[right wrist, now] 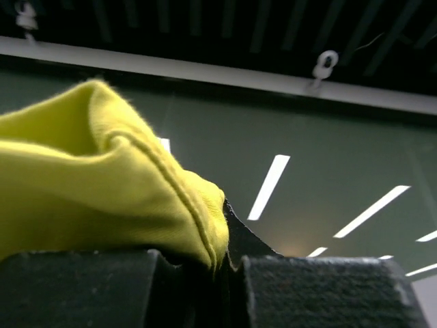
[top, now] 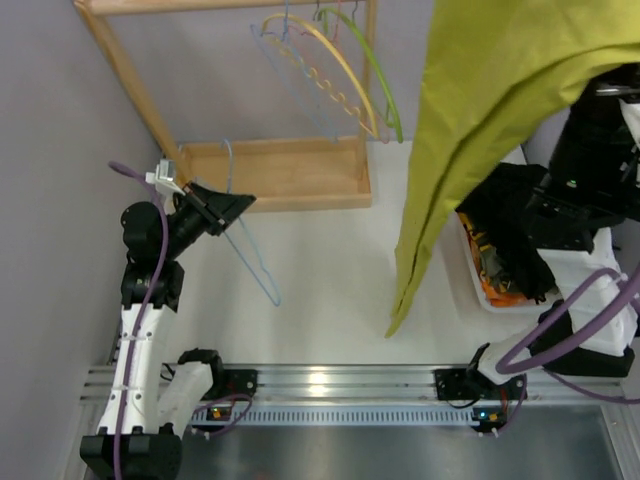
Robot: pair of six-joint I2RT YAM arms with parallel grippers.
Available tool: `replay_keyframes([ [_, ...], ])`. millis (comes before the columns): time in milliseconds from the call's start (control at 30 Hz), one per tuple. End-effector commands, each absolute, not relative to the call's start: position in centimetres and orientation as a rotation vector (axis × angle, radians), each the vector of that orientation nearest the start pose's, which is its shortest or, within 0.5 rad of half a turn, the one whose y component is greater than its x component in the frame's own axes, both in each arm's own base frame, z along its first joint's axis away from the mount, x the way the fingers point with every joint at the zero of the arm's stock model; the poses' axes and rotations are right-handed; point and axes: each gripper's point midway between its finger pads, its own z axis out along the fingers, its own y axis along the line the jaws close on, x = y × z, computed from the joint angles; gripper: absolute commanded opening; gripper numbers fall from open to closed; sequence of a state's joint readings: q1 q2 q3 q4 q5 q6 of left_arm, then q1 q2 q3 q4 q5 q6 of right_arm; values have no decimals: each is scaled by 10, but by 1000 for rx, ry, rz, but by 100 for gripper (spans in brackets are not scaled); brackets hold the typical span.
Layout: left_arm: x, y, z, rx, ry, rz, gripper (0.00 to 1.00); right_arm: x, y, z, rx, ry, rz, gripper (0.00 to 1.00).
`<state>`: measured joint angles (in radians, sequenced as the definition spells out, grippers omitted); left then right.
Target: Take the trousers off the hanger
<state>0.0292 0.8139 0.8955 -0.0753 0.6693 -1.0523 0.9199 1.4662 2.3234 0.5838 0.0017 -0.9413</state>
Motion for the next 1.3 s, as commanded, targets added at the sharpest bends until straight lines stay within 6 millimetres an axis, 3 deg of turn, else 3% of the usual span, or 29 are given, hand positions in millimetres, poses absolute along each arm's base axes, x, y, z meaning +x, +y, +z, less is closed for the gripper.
replay_keyframes([
  [0, 261, -136, 389, -214, 1618, -1327, 0, 82, 45, 855, 15, -14, -257, 0],
  [67, 252, -142, 400, -136, 1599, -1334, 0, 94, 43, 850, 29, 43, -316, 0],
  [167, 245, -141, 408, -90, 1567, -1300, 0, 94, 33, 849, 51, 47, -425, 0],
  [267, 246, -140, 407, -91, 1578, -1284, 0, 86, 22, 852, 89, 32, -545, 0],
  [333, 253, -139, 394, -136, 1621, -1286, 0, 84, 21, 854, 88, 31, -622, 0],
  [400, 258, -138, 397, -112, 1609, -1262, 0, 74, 11, 857, 101, 16, -657, 0],
  [500, 270, -138, 425, -54, 1547, -1248, 0, 61, 4, 860, 86, -14, -692, 0],
  [633, 287, -140, 445, -32, 1517, -1263, 0, 40, 9, 866, 56, -116, -811, 0],
  [800, 294, -150, 437, -32, 1530, -1288, 0, 15, 8, 872, 47, -207, -1005, 0],
  [933, 293, -156, 431, -31, 1535, -1296, 0, 0, -15, 871, 67, -183, -1073, 0],
  [1100, 291, -166, 430, 14, 1541, -1318, 0, 17, -18, 869, -21, -76, -1114, 0],
  [1267, 289, -180, 429, 44, 1545, -1338, 0, 65, -5, 861, -150, 118, -1226, 0],
])
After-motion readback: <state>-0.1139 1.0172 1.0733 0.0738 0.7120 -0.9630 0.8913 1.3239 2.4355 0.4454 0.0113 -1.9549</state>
